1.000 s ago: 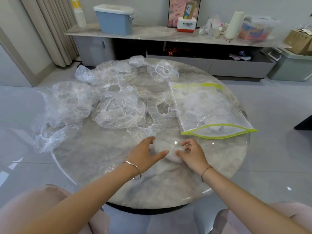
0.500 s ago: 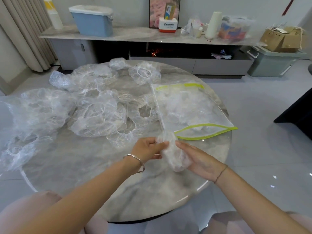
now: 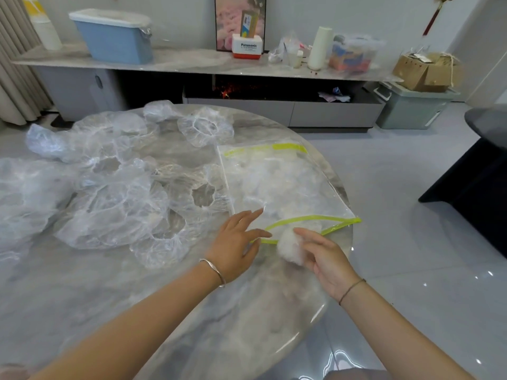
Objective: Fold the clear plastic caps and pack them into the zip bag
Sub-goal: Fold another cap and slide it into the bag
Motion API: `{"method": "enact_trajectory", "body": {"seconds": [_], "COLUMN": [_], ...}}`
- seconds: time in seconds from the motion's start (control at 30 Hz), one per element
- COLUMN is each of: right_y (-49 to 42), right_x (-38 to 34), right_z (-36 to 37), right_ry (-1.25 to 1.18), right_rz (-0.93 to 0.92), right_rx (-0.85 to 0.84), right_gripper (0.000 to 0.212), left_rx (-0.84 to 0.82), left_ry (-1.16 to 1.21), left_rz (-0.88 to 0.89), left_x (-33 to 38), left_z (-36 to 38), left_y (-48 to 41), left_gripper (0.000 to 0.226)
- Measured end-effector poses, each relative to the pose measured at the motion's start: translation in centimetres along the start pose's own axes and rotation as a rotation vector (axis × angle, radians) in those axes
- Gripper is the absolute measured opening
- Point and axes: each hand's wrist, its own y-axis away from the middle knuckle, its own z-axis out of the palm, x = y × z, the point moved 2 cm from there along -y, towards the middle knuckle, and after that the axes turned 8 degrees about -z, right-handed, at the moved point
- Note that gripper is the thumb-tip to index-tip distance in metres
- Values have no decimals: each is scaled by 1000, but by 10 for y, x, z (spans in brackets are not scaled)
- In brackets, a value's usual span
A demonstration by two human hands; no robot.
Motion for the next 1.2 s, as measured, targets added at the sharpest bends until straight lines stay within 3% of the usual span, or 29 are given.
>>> {"method": "enact_trajectory", "body": {"seconds": [0.13,0.23,0.3,0.33,0.4,0.47,0.6,0.8,0.9,1.03,1.2], "right_y": [-6,-27,-45,-54,-74,-101,-141,-163,-149,-101,-34], "right_x": [13,24,26,26,23,24,23,4,3,9,15], "right_z": [8,16,21,25,33,41,57,68,56,20,-14], "right_ry": [305,806,1206,1328,1482,1621,1663,1701,1698,1623,1625], "right_rz": [-116,-310,-511,-586,-630,-619,-495,-470,-494,-609,-585], "right_rx": [-206,-329,-350,-348,-332,-291,-208,-210,-289,-402,-611], "right_gripper": [54,56,57,67,84,89,103,96,79,82,95], "left_rx": [-94,-111,-116,-115,-96,-65,-23,-50,-36,-73,-135], "left_ry": [-119,-60,-41,-34,-24,-9,15,30,18,-68,-107], "left_rz": [27,21,32,40,52,56,73,44,41,35,84], "left_x": [-2,-1,-1,-1,-1,-1,1,8,10,10,-4], "left_z": [4,6,9,11,12,13,15,17,12,9,-2], "left_y": [-4,-5,-3,-1,1,1,1,-6,-12,-13,4], "left_gripper": [59,64,62,62,59,56,52,58,59,63,55]}}
